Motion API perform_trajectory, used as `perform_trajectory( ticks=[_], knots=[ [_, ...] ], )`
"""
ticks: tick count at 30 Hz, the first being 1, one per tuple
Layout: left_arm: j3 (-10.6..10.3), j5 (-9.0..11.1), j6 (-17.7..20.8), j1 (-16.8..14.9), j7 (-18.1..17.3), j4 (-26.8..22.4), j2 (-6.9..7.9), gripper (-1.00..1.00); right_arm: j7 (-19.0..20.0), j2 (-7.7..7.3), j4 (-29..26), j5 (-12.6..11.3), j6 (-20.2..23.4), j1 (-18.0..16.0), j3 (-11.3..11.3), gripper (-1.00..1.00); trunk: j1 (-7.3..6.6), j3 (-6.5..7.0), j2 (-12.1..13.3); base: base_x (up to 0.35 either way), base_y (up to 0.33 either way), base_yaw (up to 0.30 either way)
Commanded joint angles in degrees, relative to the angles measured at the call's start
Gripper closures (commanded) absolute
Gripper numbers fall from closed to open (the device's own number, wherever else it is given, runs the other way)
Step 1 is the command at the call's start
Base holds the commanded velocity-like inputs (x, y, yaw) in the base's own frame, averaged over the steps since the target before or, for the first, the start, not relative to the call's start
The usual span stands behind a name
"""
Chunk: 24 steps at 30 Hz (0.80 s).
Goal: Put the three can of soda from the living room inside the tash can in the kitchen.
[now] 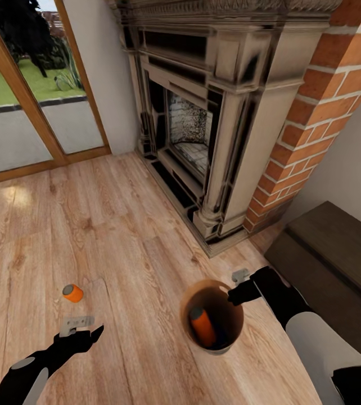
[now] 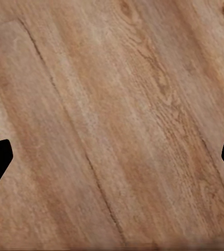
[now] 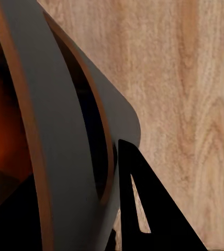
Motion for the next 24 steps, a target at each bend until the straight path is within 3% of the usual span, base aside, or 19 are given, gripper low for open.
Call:
perform_trajectory(
  ticks=[1,12,20,21,24],
  knots=[
    [0.00,0.00,0.00,0.00,0.00,0.09,0.00,-1.00,0.15,0.01,-0.01,-0.26,0.30,-0.01,-0.03,1.00,0.00,0.00,0.00,0.000,0.000,0.000],
    [0.19,0.34,-0.05,0.07,-0.33,0.42,0.10,-1.00,0.15,0.07,0.32,5.89,-0.21,-0.21,0.15,1.00,0.00,0.00,0.00,0.005,0.004,0.000],
    [0.77,1.18,-2.61,0.22,-2.89,2.95,0.34,-1.00,0.89,-0.03,-0.22,9.77,-0.16,0.02,0.38,1.00,0.00,0.00,0.00,0.214,0.181,0.000],
    [0.78,1.17,-3.77,0.23,-4.68,8.64,0.34,-1.00,0.90,-0.04,-0.22,-9.98,5.68,0.02,0.38,1.00,0.00,0.00,0.00,0.264,0.223,0.000],
    [0.79,1.13,-3.86,0.23,-4.76,8.80,0.35,-1.00,0.92,-0.04,-0.24,-9.97,5.76,0.04,0.39,1.00,0.00,0.00,0.00,0.267,0.226,0.000]
  ],
)
